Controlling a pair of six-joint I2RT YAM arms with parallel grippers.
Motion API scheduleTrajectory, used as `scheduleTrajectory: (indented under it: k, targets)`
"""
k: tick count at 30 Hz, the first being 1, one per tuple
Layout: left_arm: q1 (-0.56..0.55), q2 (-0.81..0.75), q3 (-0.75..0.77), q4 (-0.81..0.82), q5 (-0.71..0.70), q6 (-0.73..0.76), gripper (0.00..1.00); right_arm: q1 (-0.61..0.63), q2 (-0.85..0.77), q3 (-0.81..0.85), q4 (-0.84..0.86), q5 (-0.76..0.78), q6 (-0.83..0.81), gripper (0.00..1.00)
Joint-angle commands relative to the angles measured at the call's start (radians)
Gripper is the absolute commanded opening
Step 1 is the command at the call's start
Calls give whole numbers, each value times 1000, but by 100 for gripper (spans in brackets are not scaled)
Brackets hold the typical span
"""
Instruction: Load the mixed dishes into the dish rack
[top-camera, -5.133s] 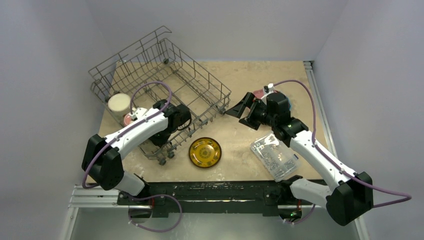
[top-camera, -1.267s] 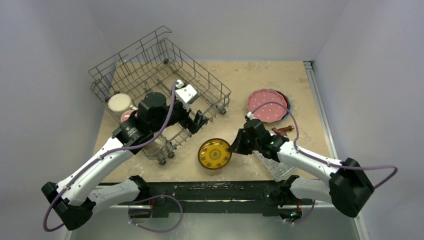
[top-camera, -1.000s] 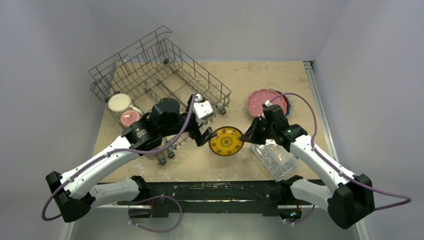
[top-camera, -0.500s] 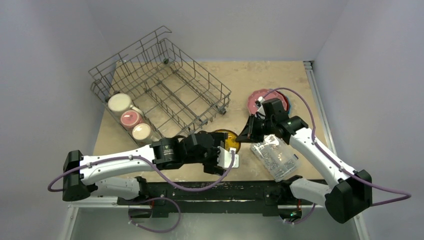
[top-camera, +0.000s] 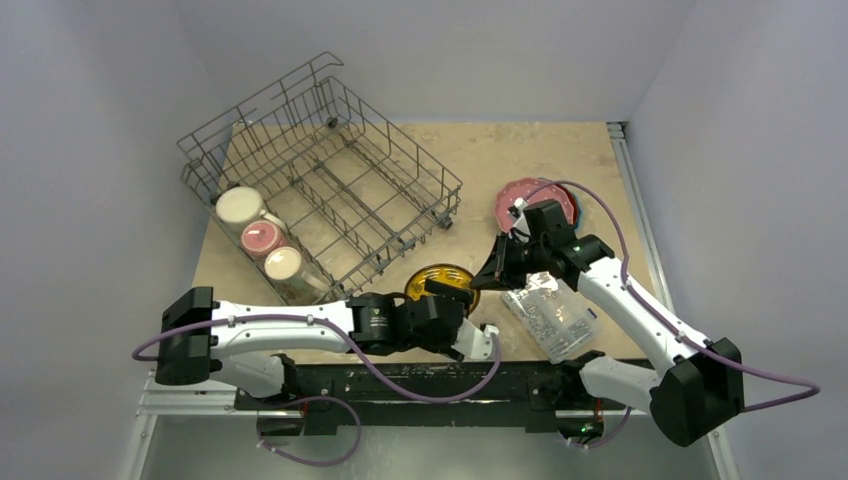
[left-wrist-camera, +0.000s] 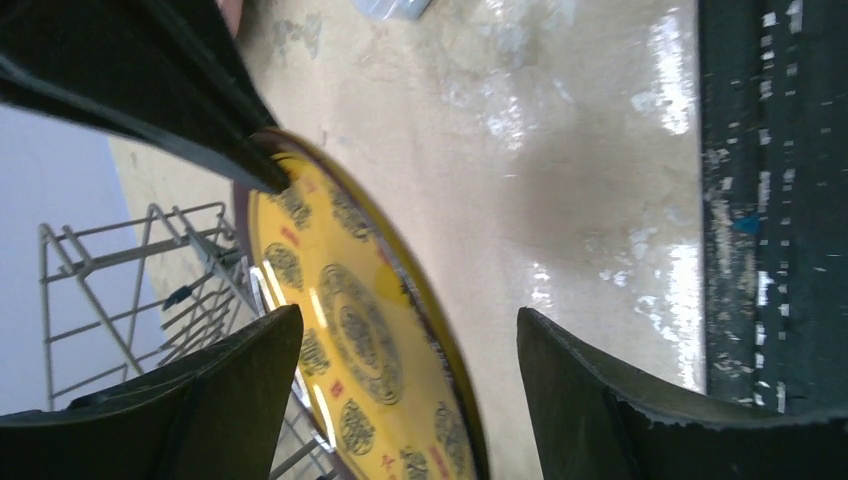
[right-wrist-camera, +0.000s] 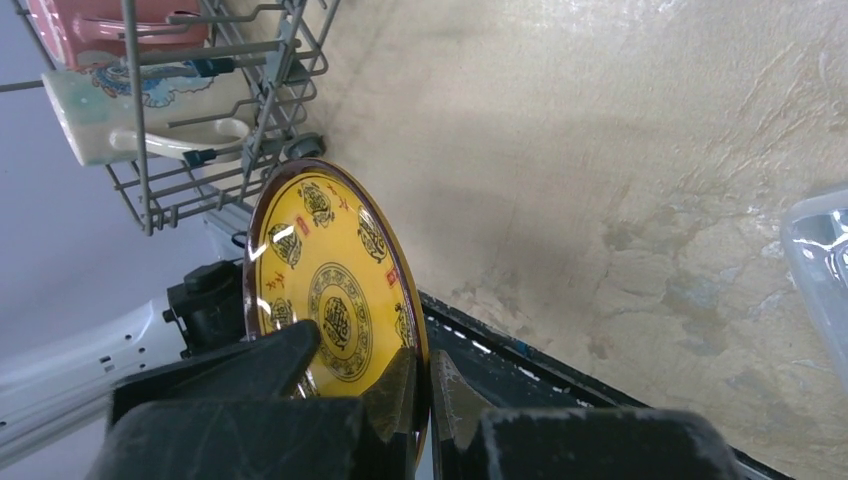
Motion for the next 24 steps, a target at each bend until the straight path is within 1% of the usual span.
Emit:
scheduleTrajectory:
  k: [1, 8, 10, 12, 15, 18, 21, 22, 23, 24]
  targets:
    - [-6, -1, 33, 80, -166, 41, 75, -4, -15, -19, 47, -53, 19, 0]
    - [-16, 25, 29, 107, -239, 72, 66, -4, -14, -23, 52, -47, 19, 0]
    - [-19, 30, 27, 118, -260, 81, 61, -4, -11, -26, 53, -51, 18, 0]
    - [-21, 36, 25, 128, -276, 90, 54, -5, -11, -27, 58, -55, 19, 0]
    - [-20, 38, 26, 137, -292, 96, 36, -5, -12, -25, 67, -65, 4, 0]
    - [-21, 33, 28, 138, -296, 100, 24, -5, -14, -19, 80, -85, -28, 0]
    - [-21, 17, 19, 152, -295, 107, 4, -5, -14, -22, 102, -116, -46, 0]
    - [-21, 9, 14, 159, -294, 111, 0, -5, -12, -26, 115, -133, -47, 0]
    - [-21, -2, 8, 170, -294, 113, 0, -4, -10, -30, 128, -147, -49, 5]
    - [-21, -12, 4, 177, -292, 113, 0, -5, -7, -31, 135, -155, -53, 14]
